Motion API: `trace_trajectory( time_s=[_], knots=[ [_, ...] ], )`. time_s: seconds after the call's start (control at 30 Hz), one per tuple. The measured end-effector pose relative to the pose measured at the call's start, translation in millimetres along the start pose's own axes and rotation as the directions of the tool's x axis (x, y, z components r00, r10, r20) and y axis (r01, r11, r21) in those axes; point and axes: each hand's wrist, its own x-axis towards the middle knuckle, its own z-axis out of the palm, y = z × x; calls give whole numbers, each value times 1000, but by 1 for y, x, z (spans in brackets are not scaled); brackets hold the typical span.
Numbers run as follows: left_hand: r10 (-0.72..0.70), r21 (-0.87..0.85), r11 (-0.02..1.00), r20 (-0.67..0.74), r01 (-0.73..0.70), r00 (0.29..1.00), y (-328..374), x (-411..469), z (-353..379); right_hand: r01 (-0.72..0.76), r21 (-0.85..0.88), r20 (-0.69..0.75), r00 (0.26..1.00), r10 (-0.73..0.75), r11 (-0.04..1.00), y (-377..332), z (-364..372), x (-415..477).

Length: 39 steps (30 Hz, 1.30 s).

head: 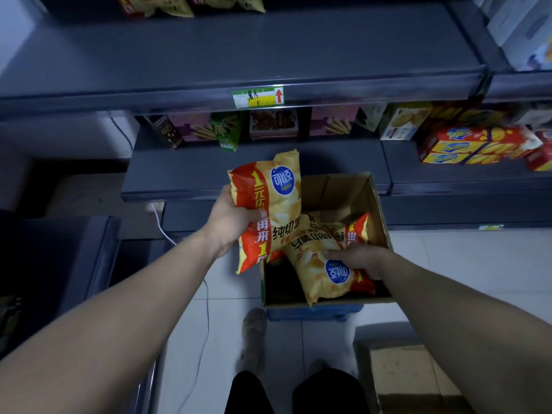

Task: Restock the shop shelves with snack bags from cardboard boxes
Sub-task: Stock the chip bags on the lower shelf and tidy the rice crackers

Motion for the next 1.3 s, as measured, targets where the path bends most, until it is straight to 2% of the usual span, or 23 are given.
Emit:
trace_trajectory(
  time_s=[0.13, 0.27, 0.47, 0.63, 0.7, 0.87, 0.97, 1.03, 1.07, 1.13, 1.2, 1.3],
  knots=[
    [-9, -3, 1000, -24, 9, 1000, -4, 0, -8, -62, 51, 5, 998, 62, 997, -8, 0, -2],
    [-22, 3, 1000, -52, 22, 998, 1, -2, -11, -40, 81, -9, 999, 41, 996, -15, -5, -8],
    [-27, 27, 999, -61, 28, 998, 14, -11, -12, 56, -100, -154, 985, -71, 993, -24, -14, -24],
    [-15, 47, 999, -48, 17, 999, 28, -22, -10, 70, -166, -76, 994, -83, 984, -37, -28, -57],
    [-7, 53, 999, -36, 9, 999, 31, -26, -7, 66, -172, -88, 993, -82, 983, -40, -35, -64],
    [1, 115, 993, -26, 2, 1000, 26, -27, 5, 85, -118, -235, 966, -111, 989, -39, -31, -56],
    [-7, 149, 989, -31, 12, 999, 18, -22, 6, 178, 81, -332, 933, -142, 981, -33, -24, -41],
    [-24, 150, 988, -36, 29, 999, 10, -20, 5, 191, 284, -240, 963, -123, 940, -28, -20, -39],
    [-29, 148, 988, -41, 35, 999, 6, -20, 5, 147, 326, -163, 982, -97, 934, -26, -17, -39],
    [-38, 139, 989, -53, 45, 998, -1, -20, 4, 24, 281, -42, 999, -12, 959, -20, -9, -41],
    [-49, 127, 990, -56, 56, 997, -6, -19, 4, -79, 244, 5, 997, 80, 966, -14, 0, -41],
    [-42, 111, 993, -65, 49, 997, -6, -18, 2, -181, 317, 91, 983, 160, 931, -11, 11, -39]
  ],
)
